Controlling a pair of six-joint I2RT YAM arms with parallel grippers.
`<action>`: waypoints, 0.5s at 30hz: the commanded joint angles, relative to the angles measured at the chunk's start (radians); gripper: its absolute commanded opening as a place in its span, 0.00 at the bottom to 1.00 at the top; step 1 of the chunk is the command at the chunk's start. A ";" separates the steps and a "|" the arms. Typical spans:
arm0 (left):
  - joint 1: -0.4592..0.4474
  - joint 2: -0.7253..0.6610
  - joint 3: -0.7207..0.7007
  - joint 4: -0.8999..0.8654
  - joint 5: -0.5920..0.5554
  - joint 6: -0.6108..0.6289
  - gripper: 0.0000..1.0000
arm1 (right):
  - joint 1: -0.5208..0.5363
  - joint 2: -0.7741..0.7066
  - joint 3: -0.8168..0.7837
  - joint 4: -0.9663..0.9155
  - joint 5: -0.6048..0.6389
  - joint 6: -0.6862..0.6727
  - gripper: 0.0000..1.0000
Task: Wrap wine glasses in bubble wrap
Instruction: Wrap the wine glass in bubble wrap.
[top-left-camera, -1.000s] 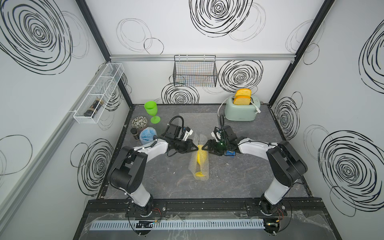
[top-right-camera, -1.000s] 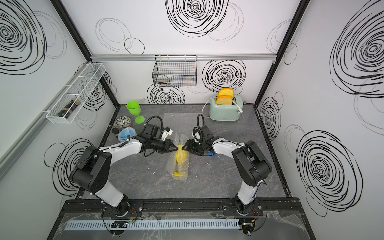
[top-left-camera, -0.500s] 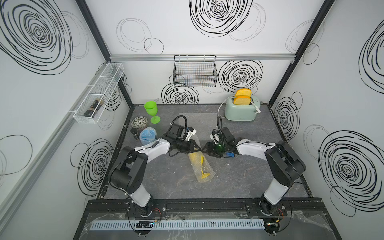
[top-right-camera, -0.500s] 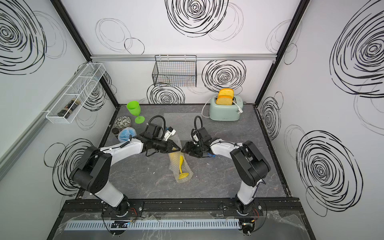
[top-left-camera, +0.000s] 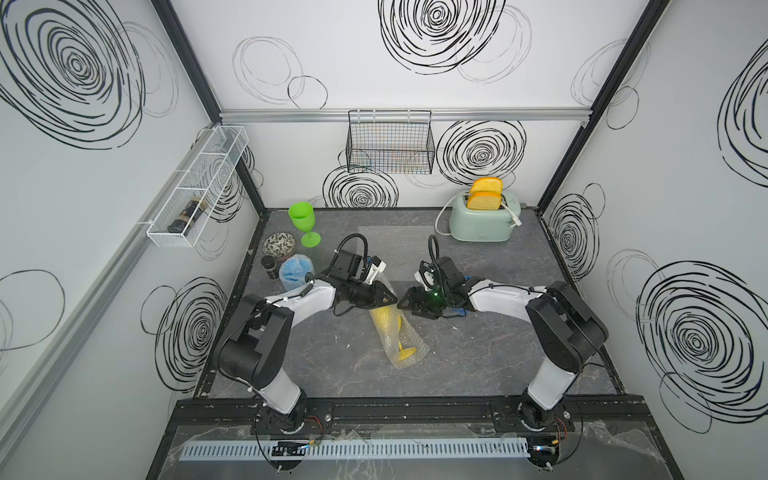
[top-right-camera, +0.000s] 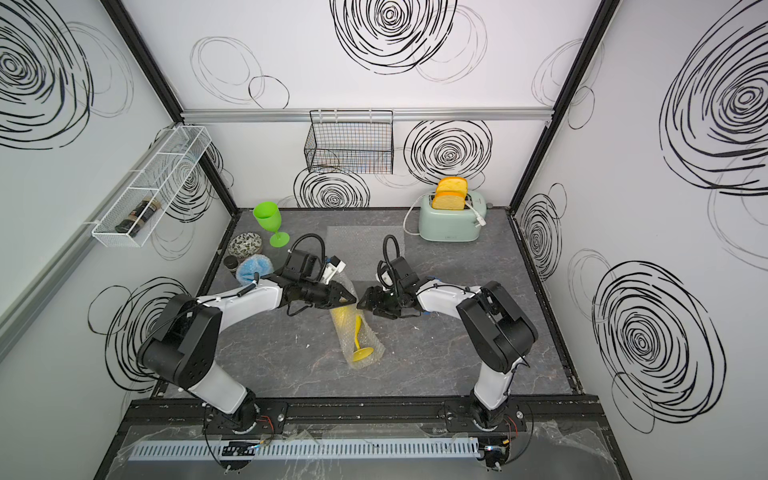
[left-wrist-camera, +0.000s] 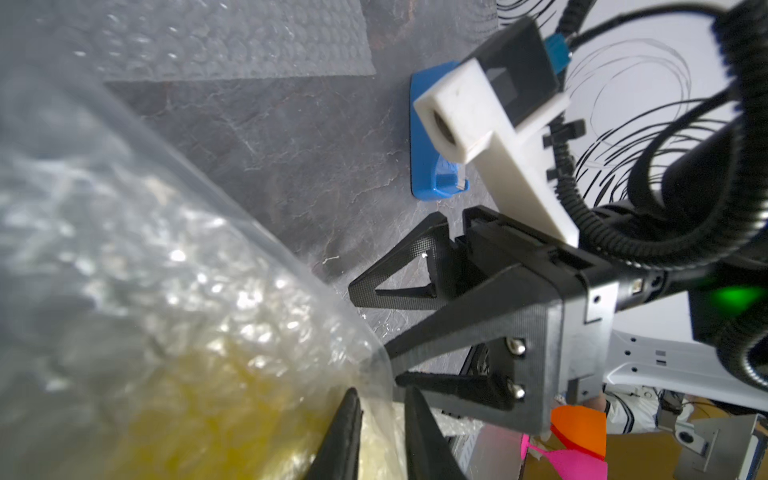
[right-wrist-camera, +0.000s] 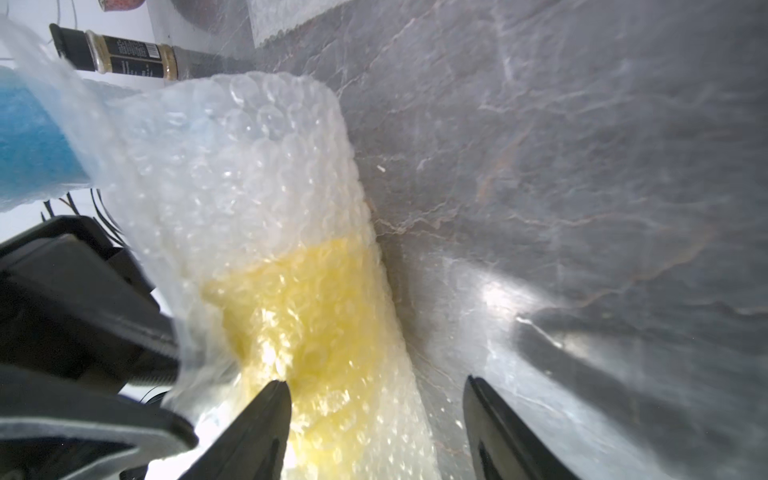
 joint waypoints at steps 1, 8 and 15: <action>0.016 -0.045 -0.028 0.028 -0.031 0.037 0.26 | 0.021 0.002 0.016 0.035 -0.037 0.019 0.70; 0.035 -0.092 -0.062 0.053 -0.018 0.026 0.27 | 0.045 0.024 0.036 0.039 -0.043 0.028 0.70; 0.038 -0.118 -0.092 0.071 -0.016 0.025 0.34 | 0.068 0.044 0.043 0.051 -0.052 0.038 0.70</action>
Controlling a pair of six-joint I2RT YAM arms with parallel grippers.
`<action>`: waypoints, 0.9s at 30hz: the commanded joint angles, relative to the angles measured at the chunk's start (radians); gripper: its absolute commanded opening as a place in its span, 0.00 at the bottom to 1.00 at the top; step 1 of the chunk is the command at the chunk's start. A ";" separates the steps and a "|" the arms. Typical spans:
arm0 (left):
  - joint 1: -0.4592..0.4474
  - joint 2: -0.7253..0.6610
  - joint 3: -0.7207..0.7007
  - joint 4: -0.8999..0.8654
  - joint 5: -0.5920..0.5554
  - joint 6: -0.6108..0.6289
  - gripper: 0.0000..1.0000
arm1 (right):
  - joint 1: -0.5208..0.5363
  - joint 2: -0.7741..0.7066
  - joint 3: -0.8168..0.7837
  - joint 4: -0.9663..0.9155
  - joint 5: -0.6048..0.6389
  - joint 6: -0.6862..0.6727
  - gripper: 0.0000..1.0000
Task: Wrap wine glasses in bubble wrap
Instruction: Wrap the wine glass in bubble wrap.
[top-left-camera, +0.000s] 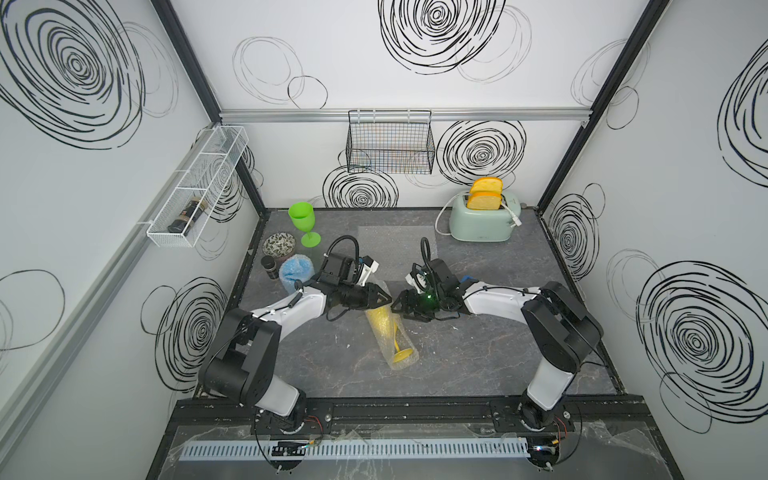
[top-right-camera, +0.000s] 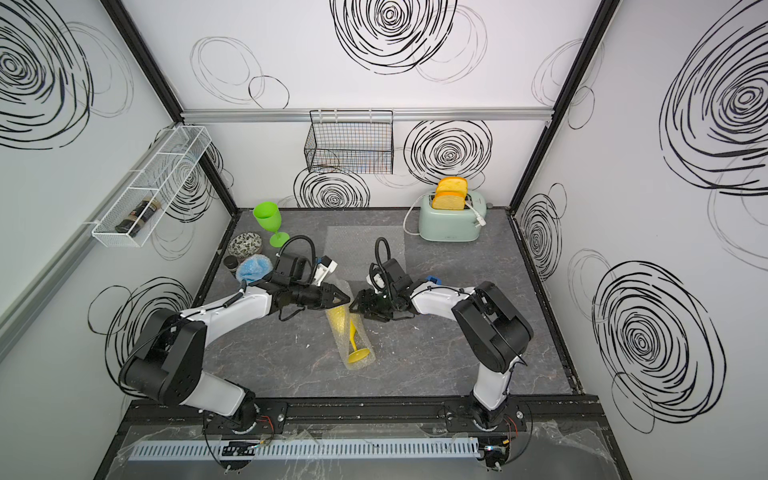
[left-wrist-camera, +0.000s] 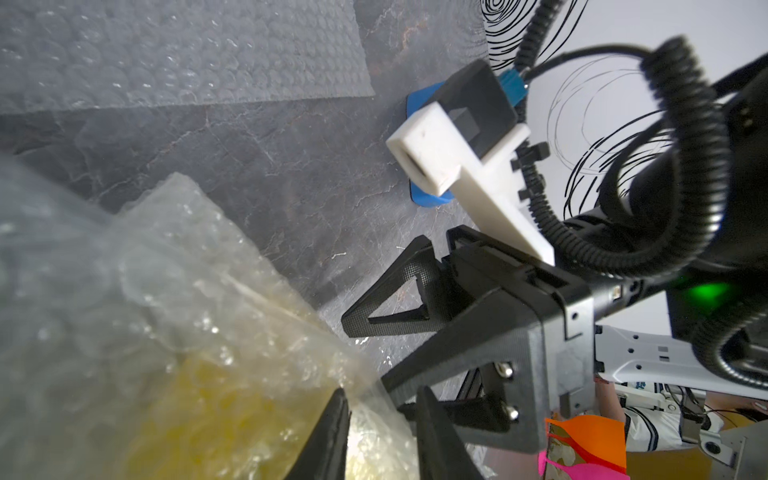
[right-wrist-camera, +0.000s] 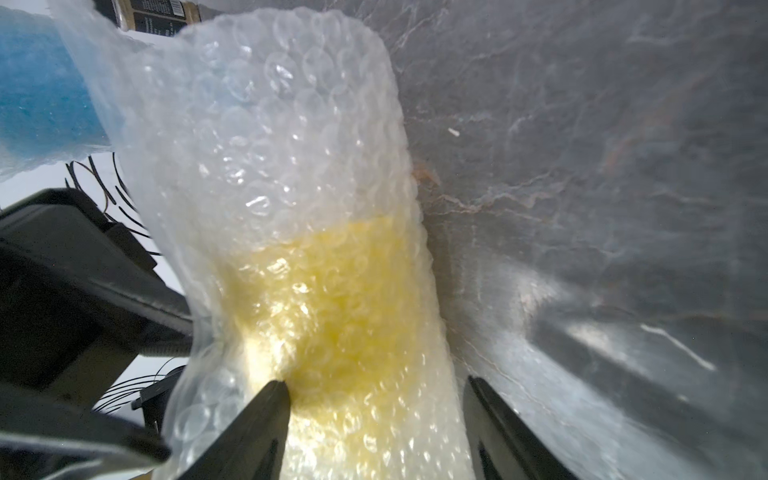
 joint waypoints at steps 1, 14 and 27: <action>0.012 -0.023 -0.025 0.045 -0.003 0.011 0.34 | 0.019 0.023 0.028 0.014 -0.012 0.010 0.70; 0.040 -0.031 -0.054 0.034 -0.039 0.046 0.35 | 0.067 0.050 0.040 0.024 -0.020 0.025 0.69; 0.053 -0.054 -0.063 -0.032 -0.088 0.115 0.21 | 0.077 0.061 0.046 0.041 -0.020 0.035 0.66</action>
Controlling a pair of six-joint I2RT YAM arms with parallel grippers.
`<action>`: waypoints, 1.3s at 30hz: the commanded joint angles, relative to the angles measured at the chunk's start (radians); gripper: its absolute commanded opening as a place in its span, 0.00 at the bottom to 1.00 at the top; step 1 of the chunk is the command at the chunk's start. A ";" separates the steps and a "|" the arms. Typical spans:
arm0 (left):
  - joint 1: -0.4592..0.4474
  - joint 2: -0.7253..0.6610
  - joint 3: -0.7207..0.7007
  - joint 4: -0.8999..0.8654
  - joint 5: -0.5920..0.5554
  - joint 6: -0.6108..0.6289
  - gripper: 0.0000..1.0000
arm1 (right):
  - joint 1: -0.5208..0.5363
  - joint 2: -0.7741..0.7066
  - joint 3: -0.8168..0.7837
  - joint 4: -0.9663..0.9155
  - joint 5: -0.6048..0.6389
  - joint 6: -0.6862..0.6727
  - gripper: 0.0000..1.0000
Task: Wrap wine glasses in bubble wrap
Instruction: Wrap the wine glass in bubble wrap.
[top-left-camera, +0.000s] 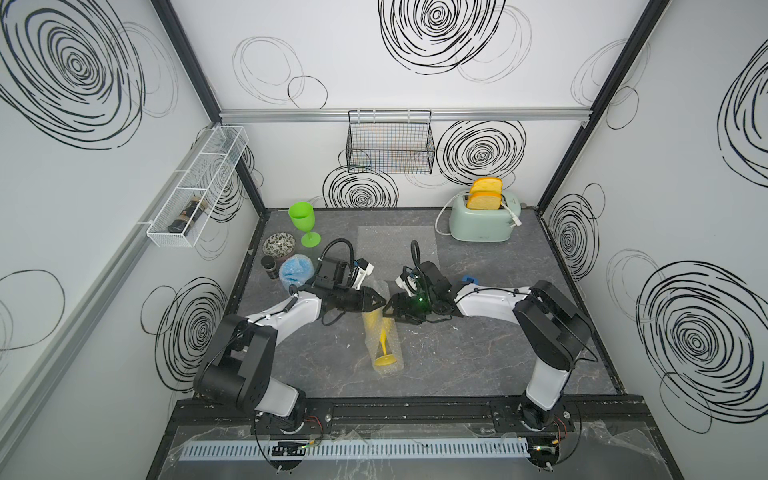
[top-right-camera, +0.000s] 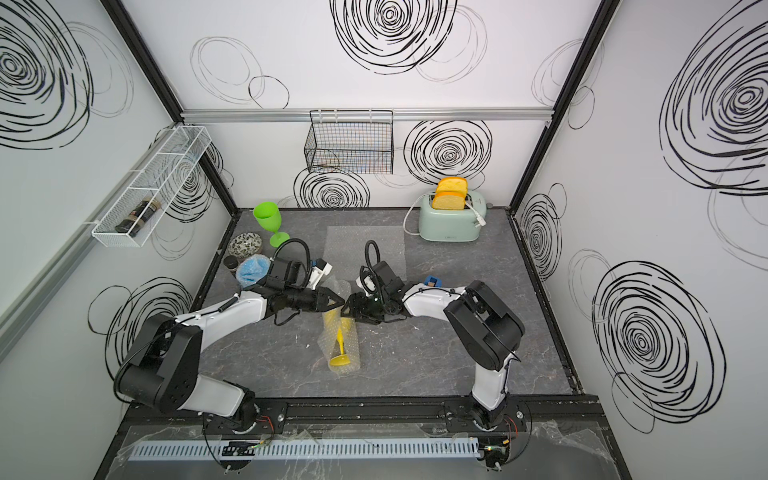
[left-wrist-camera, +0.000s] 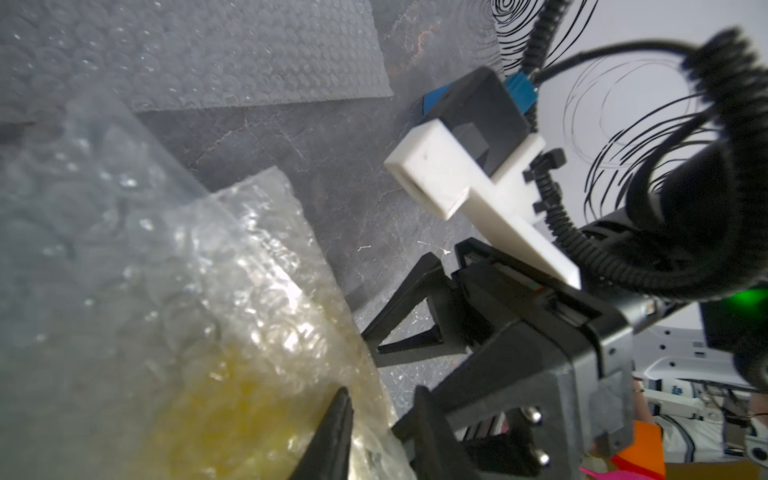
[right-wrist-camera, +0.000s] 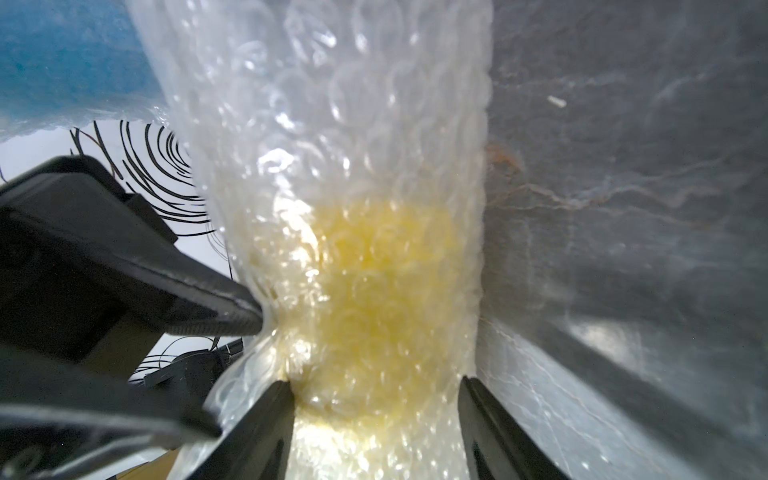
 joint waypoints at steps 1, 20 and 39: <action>0.015 -0.019 -0.016 -0.027 -0.055 0.035 0.17 | 0.018 0.026 0.017 -0.002 -0.008 0.011 0.65; 0.000 0.035 -0.018 -0.049 -0.140 0.079 0.14 | 0.002 -0.147 0.002 -0.132 0.036 -0.068 0.65; 0.000 0.020 -0.022 -0.043 -0.143 0.074 0.15 | 0.054 -0.209 -0.045 -0.180 -0.018 -0.107 0.00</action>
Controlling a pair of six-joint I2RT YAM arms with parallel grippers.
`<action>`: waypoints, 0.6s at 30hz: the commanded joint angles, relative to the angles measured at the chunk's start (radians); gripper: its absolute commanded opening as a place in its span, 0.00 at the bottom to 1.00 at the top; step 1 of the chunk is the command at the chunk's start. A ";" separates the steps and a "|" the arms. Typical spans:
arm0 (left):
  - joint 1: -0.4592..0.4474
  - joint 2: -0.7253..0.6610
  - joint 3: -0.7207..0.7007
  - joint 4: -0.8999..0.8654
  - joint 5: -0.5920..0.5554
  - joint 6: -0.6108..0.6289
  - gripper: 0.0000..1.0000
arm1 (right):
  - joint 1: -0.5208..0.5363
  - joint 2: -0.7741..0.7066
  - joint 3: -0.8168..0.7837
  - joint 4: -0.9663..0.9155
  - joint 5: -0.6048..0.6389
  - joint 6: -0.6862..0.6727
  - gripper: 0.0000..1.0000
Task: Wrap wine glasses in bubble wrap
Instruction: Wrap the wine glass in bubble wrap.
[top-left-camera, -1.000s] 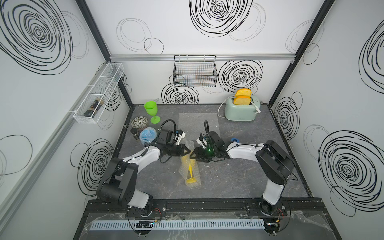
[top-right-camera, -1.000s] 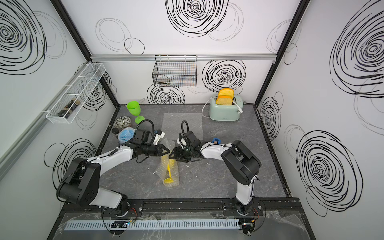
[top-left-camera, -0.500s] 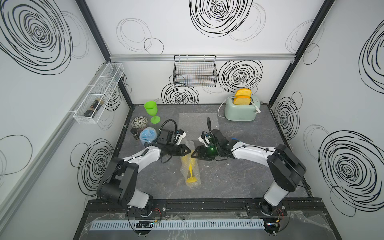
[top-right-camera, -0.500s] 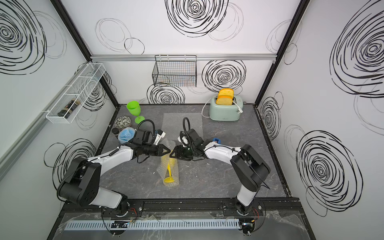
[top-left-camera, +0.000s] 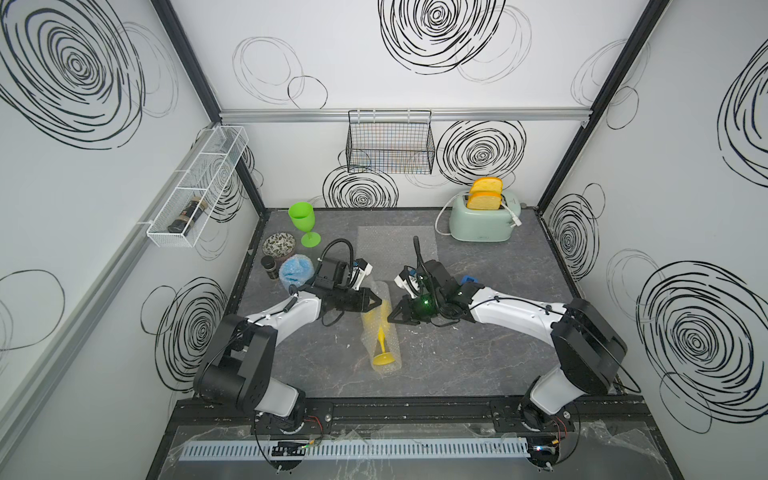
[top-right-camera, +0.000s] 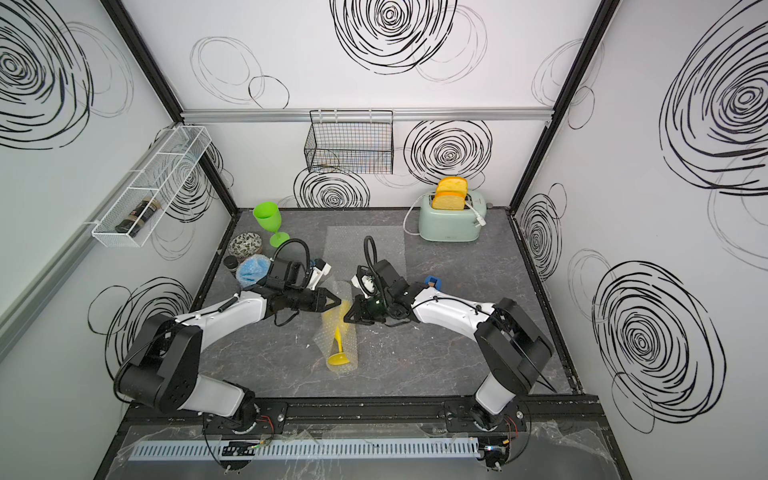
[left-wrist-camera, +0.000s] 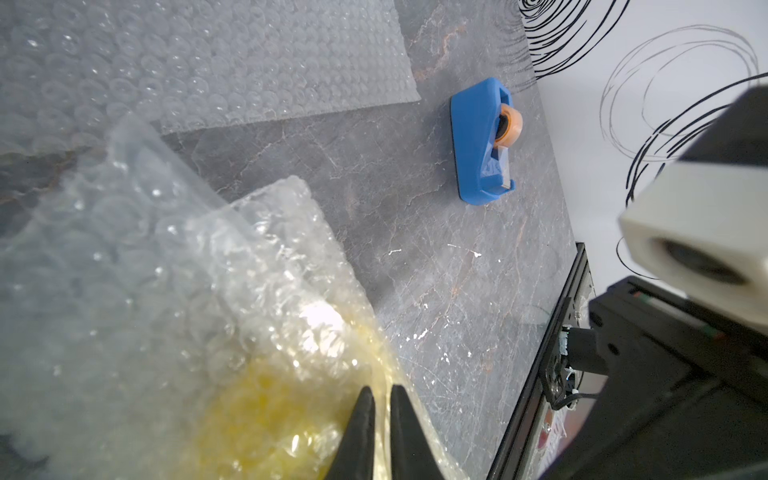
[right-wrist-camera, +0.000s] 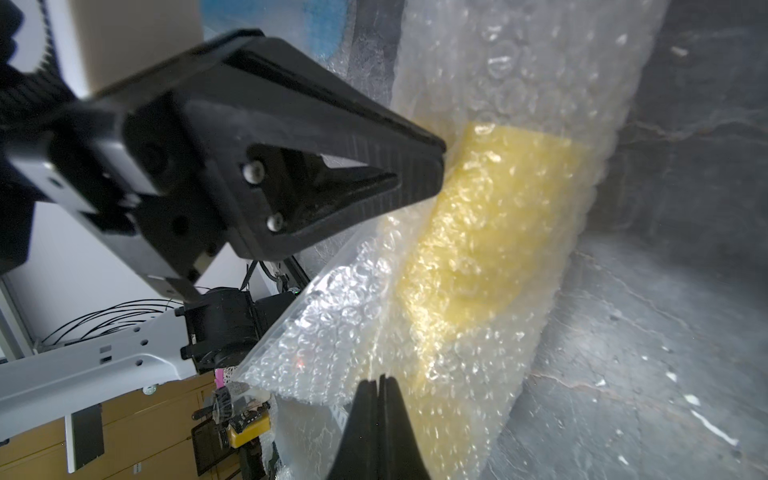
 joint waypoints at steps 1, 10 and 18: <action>0.000 0.015 -0.019 -0.039 -0.073 0.015 0.15 | 0.014 0.000 -0.017 -0.030 -0.023 -0.028 0.00; -0.002 0.017 -0.016 -0.040 -0.074 0.014 0.15 | 0.077 0.089 0.046 -0.033 -0.073 -0.068 0.00; -0.005 0.015 -0.016 -0.041 -0.072 0.014 0.15 | 0.104 0.182 0.089 -0.097 -0.053 -0.118 0.00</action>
